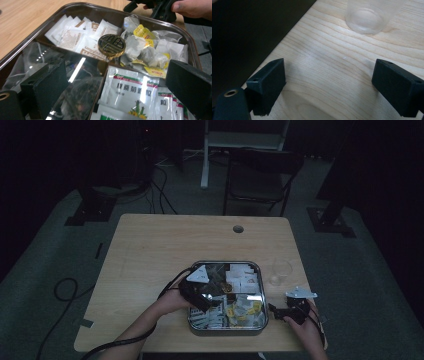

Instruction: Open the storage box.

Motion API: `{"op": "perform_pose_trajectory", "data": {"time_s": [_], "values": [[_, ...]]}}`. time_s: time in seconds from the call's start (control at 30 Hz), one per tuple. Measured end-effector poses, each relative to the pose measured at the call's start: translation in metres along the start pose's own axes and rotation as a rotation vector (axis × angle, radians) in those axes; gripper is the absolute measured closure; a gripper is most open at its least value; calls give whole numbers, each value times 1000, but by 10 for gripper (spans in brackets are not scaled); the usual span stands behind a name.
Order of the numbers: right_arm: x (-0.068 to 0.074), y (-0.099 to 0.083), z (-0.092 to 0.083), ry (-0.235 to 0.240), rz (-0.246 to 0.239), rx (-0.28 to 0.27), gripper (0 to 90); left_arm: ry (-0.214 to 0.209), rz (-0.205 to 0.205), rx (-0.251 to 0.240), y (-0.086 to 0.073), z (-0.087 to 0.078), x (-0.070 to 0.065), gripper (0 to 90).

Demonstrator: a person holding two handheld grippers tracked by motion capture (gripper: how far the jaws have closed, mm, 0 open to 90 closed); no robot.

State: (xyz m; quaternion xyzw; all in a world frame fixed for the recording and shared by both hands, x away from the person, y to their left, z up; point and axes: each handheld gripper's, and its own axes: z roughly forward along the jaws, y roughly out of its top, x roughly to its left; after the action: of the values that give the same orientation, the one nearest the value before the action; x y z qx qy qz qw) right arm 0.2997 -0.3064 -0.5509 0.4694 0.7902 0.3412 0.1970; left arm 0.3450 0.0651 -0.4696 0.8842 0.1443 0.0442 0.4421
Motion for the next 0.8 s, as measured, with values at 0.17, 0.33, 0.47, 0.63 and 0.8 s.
{"op": "perform_pose_trajectory", "data": {"time_s": [0.17, 0.33, 0.47, 0.63, 0.8], "values": [[0, 0, 0, 0, 1, 0, 111, -1, 4, 20, 5, 7, 1, 62], [0, 0, 0, 0, 0, 0, 111, 13, 13, 35, 9, 13, 3, 149], [0, 0, 0, 0, 1, 0, 111, 15, 54, 59, 11, 19, 2, 267], [0, 0, 0, 0, 1, 0, 111, 29, 70, 75, 16, 29, 1, 389], [0, 0, 0, 0, 1, 0, 111, 35, 50, 80, 17, 37, 3, 447]]}}
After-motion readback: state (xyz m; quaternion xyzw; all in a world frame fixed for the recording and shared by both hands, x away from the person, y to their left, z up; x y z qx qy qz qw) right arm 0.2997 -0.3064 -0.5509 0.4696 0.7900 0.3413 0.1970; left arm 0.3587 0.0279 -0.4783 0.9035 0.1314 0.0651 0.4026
